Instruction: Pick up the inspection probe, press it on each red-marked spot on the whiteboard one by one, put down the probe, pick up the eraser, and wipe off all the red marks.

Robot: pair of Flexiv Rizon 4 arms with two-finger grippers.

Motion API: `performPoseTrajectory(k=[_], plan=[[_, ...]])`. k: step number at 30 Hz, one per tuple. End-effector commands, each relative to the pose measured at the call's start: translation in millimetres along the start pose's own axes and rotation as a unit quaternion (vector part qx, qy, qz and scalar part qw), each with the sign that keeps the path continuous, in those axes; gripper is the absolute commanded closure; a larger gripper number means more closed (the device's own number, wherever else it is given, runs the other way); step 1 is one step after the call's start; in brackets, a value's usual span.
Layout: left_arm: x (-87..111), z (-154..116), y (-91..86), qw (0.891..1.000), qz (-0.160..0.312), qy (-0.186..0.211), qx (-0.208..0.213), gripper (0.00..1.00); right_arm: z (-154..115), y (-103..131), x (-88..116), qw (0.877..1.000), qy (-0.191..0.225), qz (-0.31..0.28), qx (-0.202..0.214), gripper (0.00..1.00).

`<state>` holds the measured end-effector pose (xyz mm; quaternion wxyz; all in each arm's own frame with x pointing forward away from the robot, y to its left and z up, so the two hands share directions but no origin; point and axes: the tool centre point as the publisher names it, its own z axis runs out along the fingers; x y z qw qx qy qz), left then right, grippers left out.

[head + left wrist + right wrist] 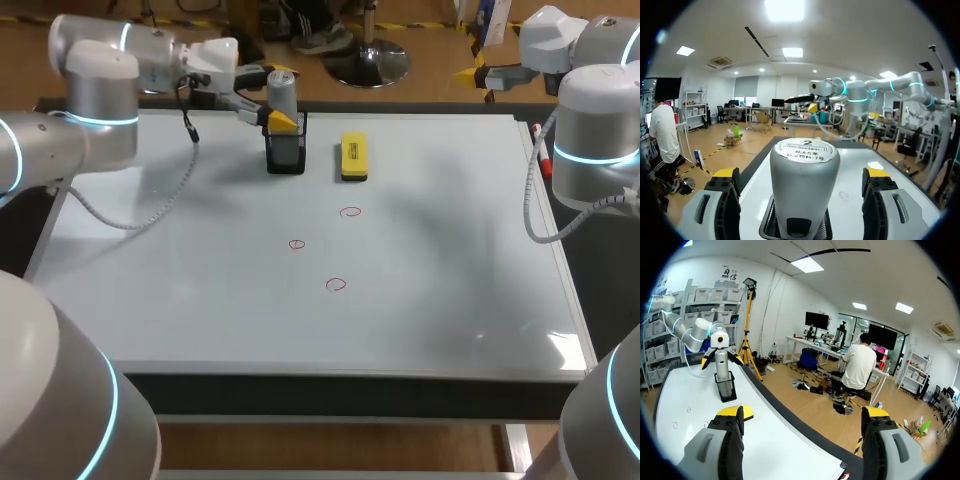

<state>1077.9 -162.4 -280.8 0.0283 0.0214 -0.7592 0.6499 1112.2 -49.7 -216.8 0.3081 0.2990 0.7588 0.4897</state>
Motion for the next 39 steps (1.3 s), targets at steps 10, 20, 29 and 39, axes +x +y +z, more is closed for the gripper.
performPoseTrajectory(k=[10,20,29,39], plan=[[-6.9,3,-2.2,1.0,0.003,-0.01,0.0,0.03,0,0,0,1.0,0.001,0.0,0.0,0.0],[-4.0,2,-3.3,1.0,0.005,-0.01,0.0,1.0,0,0,0,1.0,0.001,0.0,0.0,0.0],[2.8,-2,-14.3,1.0,0.019,-0.017,0.004,1.0,0,0,0,1.0,0.001,0.0,0.0,0.0],[9.3,-4,-46.5,0.999,0.032,-0.029,0.016,1.0,0,0,0,1.0,0.001,0.0,0.0,0.0]])
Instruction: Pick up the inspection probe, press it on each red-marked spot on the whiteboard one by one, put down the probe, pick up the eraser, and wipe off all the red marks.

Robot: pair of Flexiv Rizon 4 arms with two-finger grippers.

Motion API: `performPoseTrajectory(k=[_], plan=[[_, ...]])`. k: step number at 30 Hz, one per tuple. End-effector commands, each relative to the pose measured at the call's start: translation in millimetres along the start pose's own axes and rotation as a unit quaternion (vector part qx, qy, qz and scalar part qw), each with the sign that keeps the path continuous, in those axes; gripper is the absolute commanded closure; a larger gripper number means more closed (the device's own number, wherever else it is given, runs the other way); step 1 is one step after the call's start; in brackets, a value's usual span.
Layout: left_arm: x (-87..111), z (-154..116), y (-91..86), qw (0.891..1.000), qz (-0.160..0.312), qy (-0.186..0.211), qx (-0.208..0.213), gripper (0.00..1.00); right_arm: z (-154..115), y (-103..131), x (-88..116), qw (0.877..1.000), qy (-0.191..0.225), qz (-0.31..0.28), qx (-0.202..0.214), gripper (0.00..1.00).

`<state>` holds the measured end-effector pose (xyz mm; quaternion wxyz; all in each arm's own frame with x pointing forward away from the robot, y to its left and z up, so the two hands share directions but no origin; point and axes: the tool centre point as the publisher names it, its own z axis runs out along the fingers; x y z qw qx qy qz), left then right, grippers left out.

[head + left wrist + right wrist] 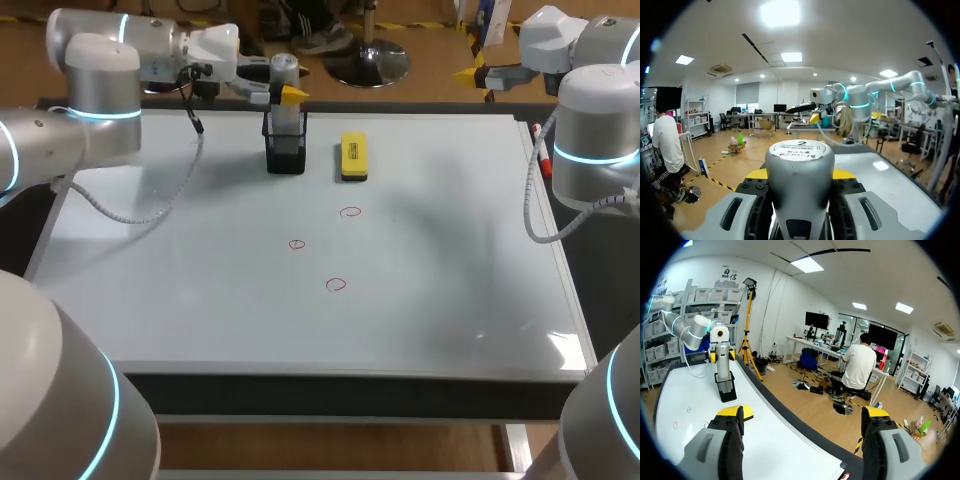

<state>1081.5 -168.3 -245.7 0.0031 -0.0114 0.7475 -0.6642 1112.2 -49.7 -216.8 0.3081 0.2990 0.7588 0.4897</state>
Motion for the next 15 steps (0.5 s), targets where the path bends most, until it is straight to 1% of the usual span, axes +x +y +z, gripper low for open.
performPoseTrajectory(k=[1,6,15], plan=[[9.3,-5,-15.1,1.0,0.007,-0.012,-0.002,1.0,0,0,0,1.0,0.001,0.0,0.0,0.0],[7.6,-7,-33.4,1.0,0.013,-0.012,-0.001,1.0,0,0,0,1.0,0.001,0.0,0.0,0.0],[7.7,-9,-59.3,1.0,0.016,-0.01,0.002,1.0,0,0,0,1.0,0.001,0.0,0.0,0.0]])
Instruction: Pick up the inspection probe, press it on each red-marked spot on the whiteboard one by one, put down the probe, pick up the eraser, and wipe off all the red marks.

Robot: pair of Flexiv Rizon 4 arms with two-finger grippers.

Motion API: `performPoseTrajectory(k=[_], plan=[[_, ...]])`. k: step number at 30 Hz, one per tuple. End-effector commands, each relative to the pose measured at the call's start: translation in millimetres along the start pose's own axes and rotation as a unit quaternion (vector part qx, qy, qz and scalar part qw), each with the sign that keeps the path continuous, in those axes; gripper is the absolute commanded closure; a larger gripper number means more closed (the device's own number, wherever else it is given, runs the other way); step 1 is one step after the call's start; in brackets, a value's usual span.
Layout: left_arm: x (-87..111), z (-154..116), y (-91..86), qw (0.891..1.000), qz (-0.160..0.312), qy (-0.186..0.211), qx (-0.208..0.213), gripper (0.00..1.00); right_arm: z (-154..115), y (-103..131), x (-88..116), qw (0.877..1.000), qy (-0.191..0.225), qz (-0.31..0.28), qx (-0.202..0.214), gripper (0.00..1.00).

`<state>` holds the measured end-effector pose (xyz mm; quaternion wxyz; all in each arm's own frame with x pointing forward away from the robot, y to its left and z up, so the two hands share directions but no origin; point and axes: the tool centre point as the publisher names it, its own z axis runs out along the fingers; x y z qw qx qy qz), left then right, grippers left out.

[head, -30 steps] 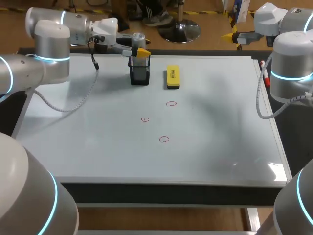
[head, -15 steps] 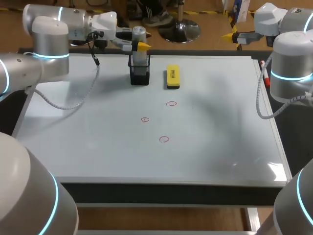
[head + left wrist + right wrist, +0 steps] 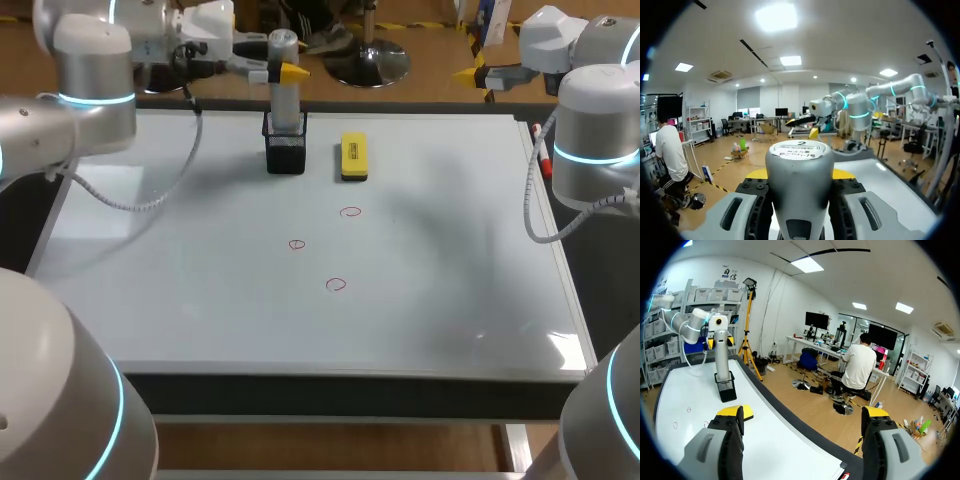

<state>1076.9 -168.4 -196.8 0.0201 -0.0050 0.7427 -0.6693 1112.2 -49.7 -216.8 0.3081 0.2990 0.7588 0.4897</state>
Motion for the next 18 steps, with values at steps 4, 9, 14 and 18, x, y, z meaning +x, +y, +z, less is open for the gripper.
performPoseTrajectory(k=[4,9,14,18], plan=[[1.8,-6,-23.8,1.0,0.005,-0.004,-0.004,1.0,0,0,0,1.0,0.001,0.0,0.0,0.0],[0.4,-16,-37.7,1.0,0.013,-0.007,0.007,1.0,0,0,0,1.0,0.001,0.0,0.0,0.0],[2.3,-31,-48.1,0.999,0.025,-0.024,0.006,1.0,0,0,0,1.0,0.001,0.0,0.0,0.0],[4.7,-47,-50.1,0.999,0.03,-0.044,-0.001,1.0,0,0,0,1.0,0.001,0.0,0.0,0.0]])
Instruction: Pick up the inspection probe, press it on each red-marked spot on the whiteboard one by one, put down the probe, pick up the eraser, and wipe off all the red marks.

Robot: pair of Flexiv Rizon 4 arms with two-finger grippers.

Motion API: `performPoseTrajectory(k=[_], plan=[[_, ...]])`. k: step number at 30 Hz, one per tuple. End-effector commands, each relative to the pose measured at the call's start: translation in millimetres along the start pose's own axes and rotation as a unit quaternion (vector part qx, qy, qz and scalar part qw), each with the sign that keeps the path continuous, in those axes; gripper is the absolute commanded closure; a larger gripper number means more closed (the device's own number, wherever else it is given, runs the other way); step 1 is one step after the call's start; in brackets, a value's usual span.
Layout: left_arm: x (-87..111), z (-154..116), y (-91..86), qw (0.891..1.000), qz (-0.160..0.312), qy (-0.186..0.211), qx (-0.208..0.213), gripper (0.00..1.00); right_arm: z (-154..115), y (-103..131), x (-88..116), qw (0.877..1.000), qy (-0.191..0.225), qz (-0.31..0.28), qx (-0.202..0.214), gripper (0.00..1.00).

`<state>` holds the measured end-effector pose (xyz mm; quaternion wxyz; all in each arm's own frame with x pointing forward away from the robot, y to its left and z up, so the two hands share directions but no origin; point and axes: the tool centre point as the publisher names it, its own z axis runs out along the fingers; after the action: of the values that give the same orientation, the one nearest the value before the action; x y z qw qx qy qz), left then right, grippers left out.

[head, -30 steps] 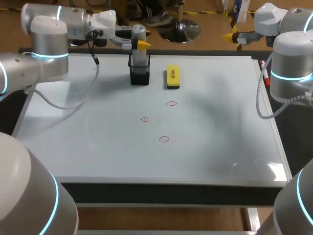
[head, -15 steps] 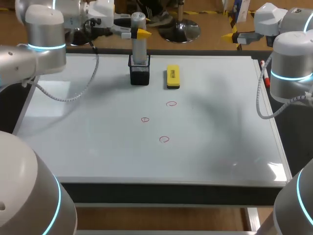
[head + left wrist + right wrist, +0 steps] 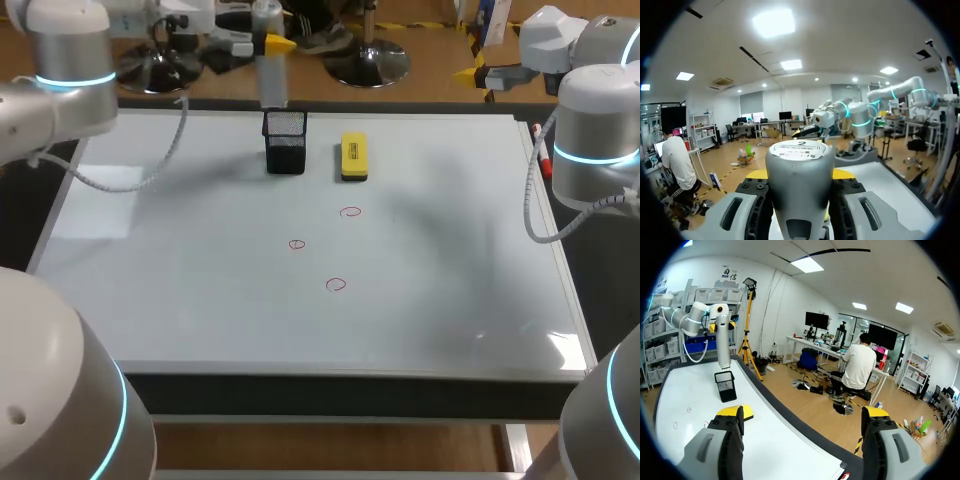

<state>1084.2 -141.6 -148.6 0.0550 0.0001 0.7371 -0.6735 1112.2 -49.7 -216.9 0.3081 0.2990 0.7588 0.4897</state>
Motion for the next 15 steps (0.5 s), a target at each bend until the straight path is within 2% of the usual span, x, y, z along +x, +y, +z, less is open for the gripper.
performPoseTrajectory(k=[1,15], plan=[[13.2,-21,-5.7,1.0,0.004,-0.027,-0.009,1.0,0,0,-1,1.0,0.001,0.0,0.0,0.0],[25.3,-82,2.9,0.993,0.01,-0.109,-0.031,1.0,0,0,-1,1.0,0.001,0.0,0.0,0.0]])
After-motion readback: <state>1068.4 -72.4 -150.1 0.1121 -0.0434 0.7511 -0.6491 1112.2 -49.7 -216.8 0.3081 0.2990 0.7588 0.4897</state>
